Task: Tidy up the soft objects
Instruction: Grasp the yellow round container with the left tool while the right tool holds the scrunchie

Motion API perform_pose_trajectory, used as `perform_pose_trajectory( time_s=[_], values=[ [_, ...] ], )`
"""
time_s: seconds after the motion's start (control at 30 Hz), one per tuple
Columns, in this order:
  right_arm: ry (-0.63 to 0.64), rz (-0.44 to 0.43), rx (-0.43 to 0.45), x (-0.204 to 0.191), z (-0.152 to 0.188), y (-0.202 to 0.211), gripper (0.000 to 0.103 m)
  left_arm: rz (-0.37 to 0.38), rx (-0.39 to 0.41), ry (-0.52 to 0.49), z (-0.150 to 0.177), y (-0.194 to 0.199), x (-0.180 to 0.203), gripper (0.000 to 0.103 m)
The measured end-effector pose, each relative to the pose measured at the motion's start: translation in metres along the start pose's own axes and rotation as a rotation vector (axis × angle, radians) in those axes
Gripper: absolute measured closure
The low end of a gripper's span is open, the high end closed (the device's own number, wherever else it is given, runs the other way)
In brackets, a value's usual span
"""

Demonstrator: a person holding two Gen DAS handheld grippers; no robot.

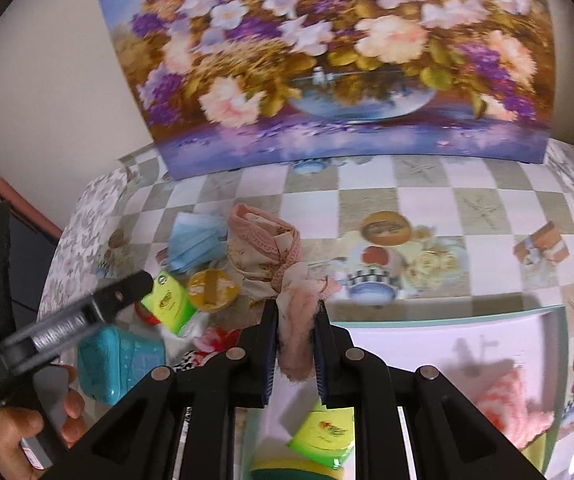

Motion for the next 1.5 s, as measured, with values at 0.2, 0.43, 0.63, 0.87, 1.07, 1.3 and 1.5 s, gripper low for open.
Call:
perform_pose_trajectory(
  time_s=[0.2, 0.43, 0.63, 0.87, 1.07, 1.3, 1.5],
  values=[
    [-0.030, -0.005, 0.003, 0.016, -0.001, 0.005, 0.086, 0.000, -0.017, -0.052, 0.006, -0.013, 0.025, 0.014],
    [-0.047, -0.014, 0.000, 0.029, 0.000, 0.008, 0.086, -0.063, -0.047, -0.111, 0.007, -0.038, 0.046, 0.020],
    [-0.063, -0.018, -0.005, 0.038, -0.001, 0.008, 0.086, -0.126, -0.060, -0.178, 0.012, -0.054, 0.060, 0.028],
    [-0.079, -0.011, -0.010, 0.046, 0.000, 0.008, 0.086, -0.165, -0.047, -0.225, 0.016, -0.062, 0.065, 0.034],
    [-0.081, -0.010, -0.012, 0.046, 0.000, 0.008, 0.086, -0.210, -0.034, -0.280, 0.019, -0.065, 0.070, 0.043],
    [-0.080, -0.007, -0.017, 0.046, 0.000, 0.008, 0.086, -0.227, -0.019, -0.316, 0.023, -0.066, 0.072, 0.058],
    [-0.078, -0.005, -0.018, 0.046, 0.001, 0.007, 0.086, -0.170, -0.006, -0.244, 0.017, -0.059, 0.060, 0.077]
  ],
)
Point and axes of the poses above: each gripper's, at about its wrist camera, not at the fingertips, and y roughly against the way its jaws point, x to its right, z to its underside, the point moved 1 cm from there along -y, roughly the way its jaws point
